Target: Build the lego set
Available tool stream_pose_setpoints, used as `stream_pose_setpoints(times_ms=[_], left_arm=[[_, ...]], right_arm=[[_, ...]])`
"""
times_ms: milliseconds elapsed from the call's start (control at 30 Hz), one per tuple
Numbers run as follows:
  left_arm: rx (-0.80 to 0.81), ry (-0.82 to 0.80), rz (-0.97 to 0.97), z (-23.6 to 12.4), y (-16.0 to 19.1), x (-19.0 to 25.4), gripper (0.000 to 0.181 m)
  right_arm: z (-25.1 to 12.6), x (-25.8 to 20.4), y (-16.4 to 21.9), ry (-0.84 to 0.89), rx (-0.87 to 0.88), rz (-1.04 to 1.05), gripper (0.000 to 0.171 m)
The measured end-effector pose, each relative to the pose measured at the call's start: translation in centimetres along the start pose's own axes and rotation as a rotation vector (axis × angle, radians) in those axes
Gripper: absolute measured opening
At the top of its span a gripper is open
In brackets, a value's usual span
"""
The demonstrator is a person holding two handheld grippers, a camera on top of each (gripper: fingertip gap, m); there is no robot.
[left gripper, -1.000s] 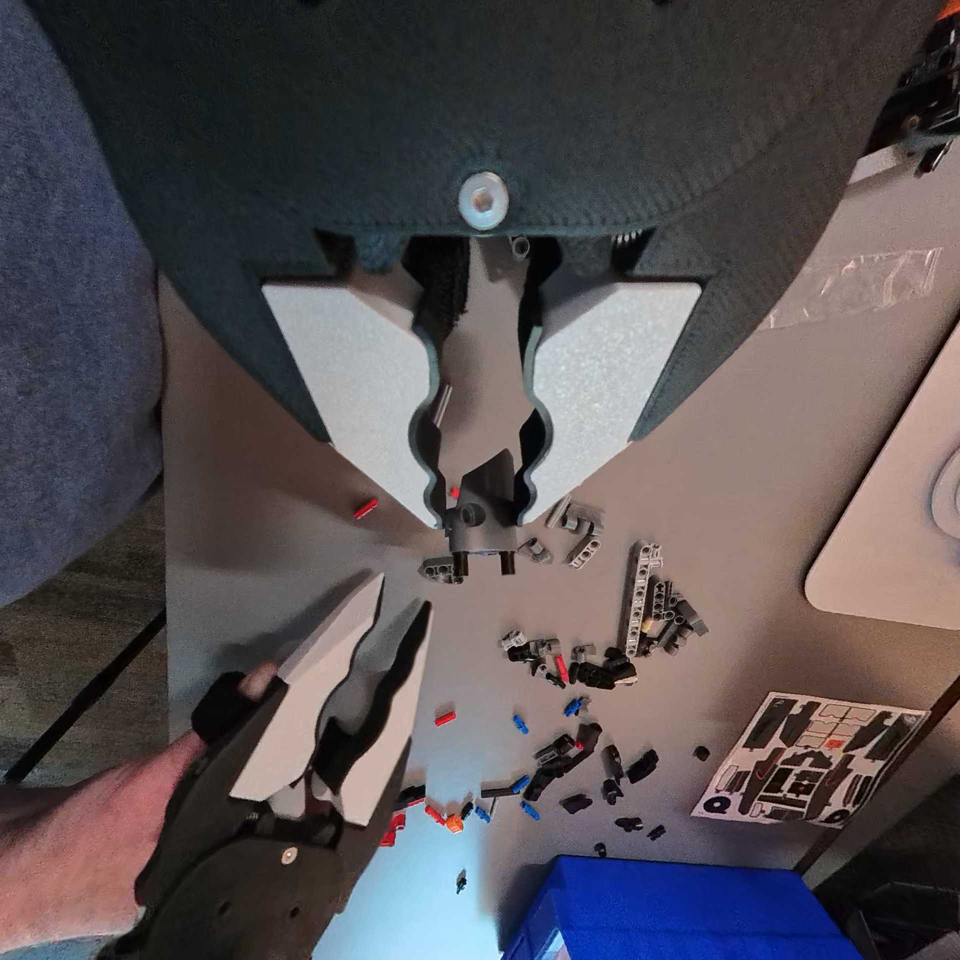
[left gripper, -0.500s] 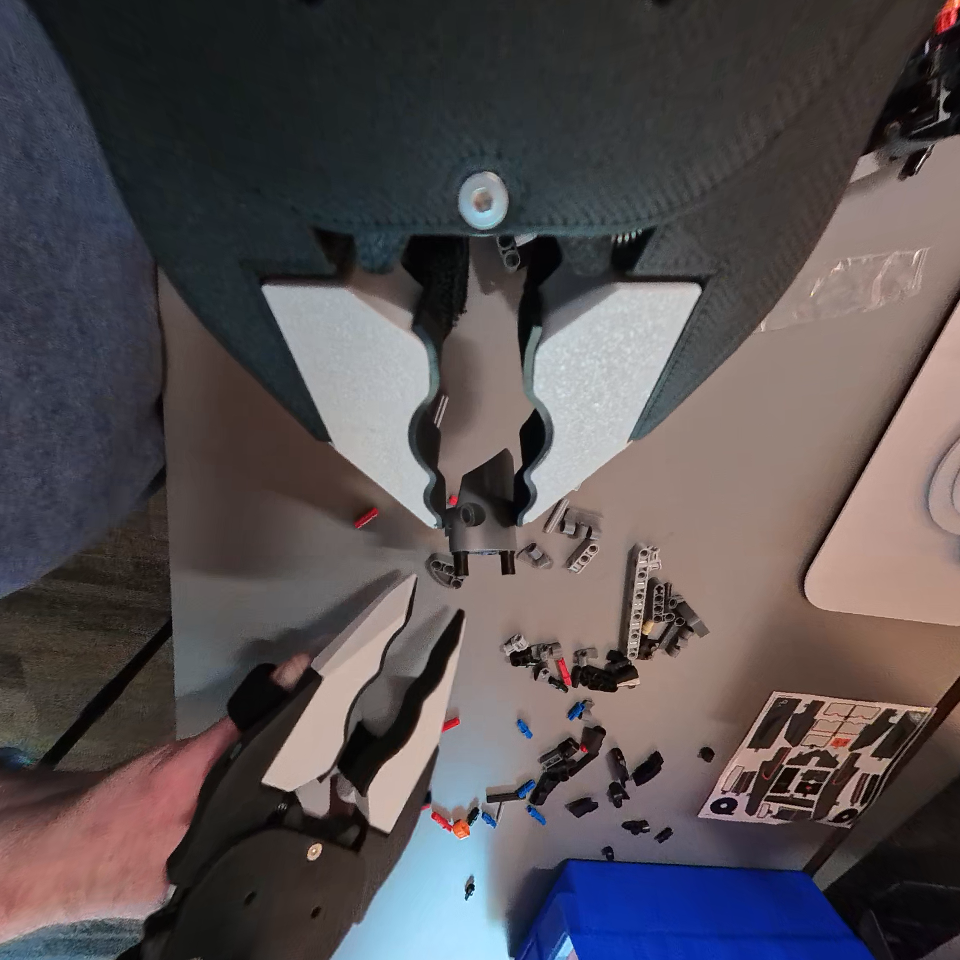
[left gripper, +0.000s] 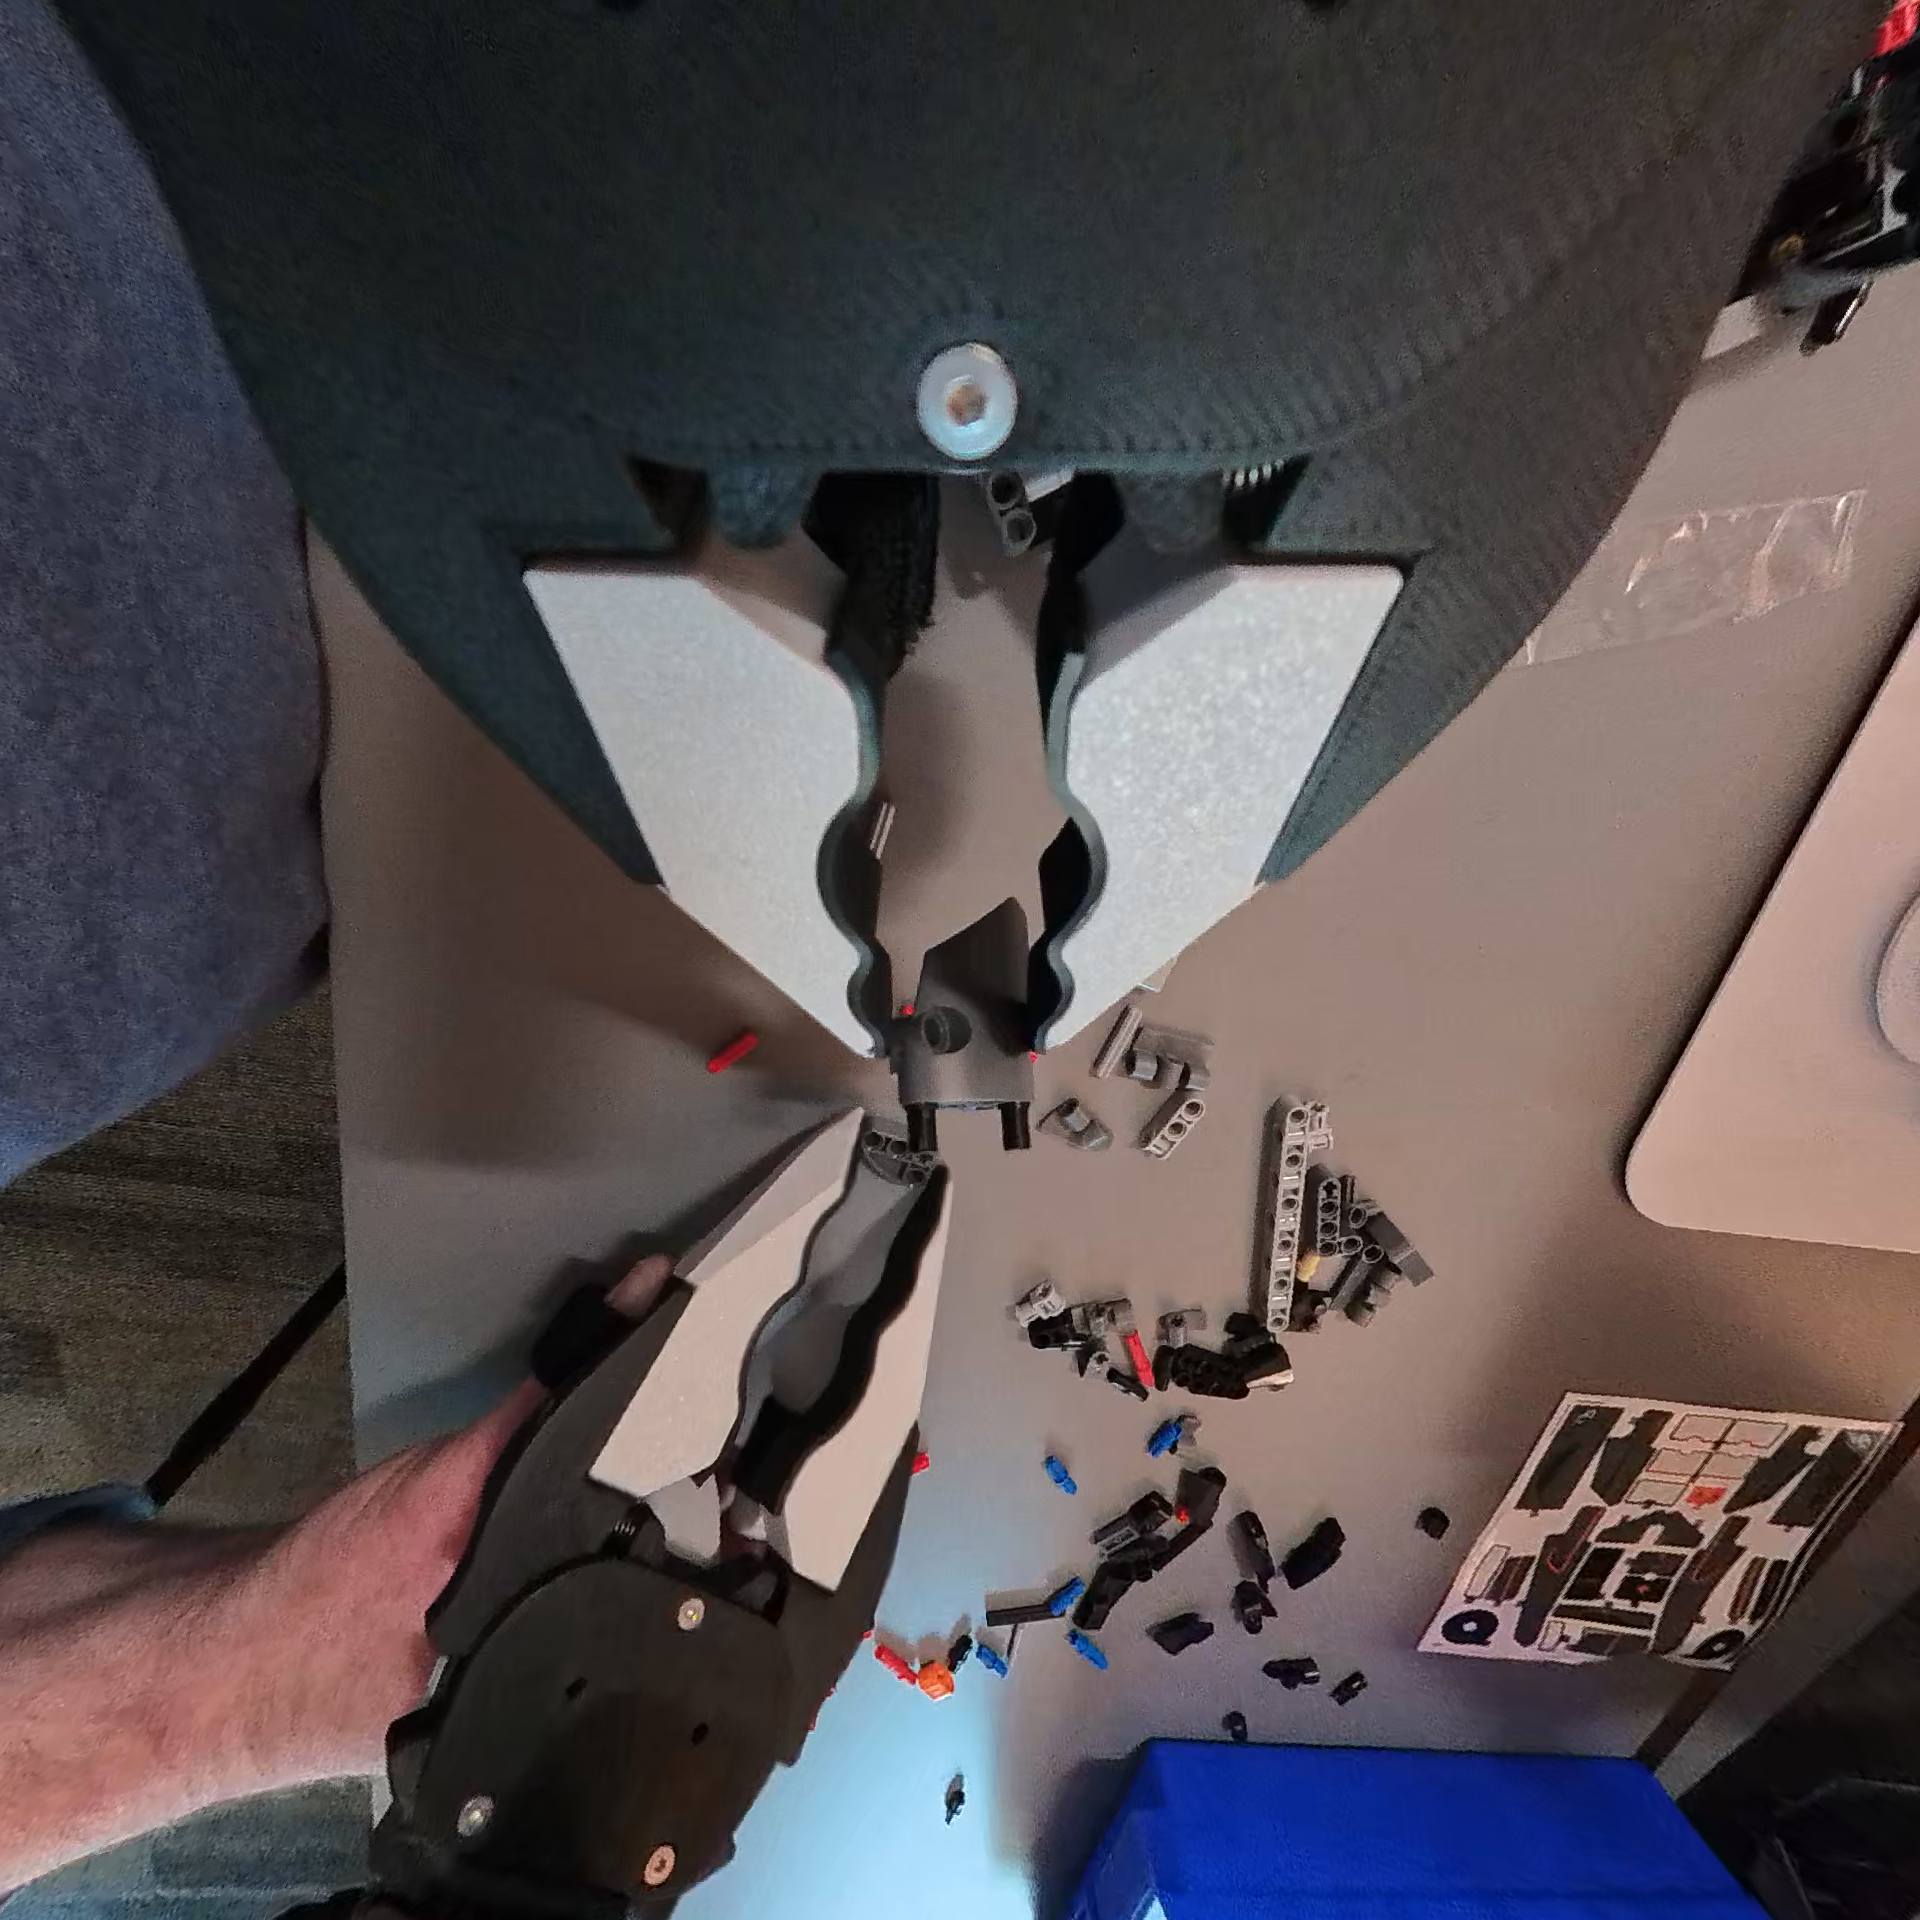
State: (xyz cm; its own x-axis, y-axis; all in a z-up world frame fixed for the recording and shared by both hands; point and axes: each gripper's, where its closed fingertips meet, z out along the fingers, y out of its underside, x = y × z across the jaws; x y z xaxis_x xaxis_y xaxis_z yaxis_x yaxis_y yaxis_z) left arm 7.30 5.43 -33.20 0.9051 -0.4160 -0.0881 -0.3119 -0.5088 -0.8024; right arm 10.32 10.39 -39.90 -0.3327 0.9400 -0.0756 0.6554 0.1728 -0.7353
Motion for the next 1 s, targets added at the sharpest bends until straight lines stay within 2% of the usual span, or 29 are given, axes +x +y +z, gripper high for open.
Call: stream_pose_setpoints(times_ms=[400, 767, 1000], left_arm=[[-0.002, 0.005, 0.004, 0.4, -0.3, 0.3, 0.024], [-0.006, -0.023, -0.021, 1.8, -0.3, 1.7, 0.024], [0.027, -0.041, -0.012, 2.3, -1.4, 2.0, 0.024]], right_arm=[[-0.1, -0.1, 0.0, -0.078, -0.010, -0.063, 0.023], [-3.8, -2.2, -5.7, -0.306, 0.344, 0.256, 0.022], [-5.6, -2.5, -7.1, -0.454, 0.477, 0.438, 0.022]])
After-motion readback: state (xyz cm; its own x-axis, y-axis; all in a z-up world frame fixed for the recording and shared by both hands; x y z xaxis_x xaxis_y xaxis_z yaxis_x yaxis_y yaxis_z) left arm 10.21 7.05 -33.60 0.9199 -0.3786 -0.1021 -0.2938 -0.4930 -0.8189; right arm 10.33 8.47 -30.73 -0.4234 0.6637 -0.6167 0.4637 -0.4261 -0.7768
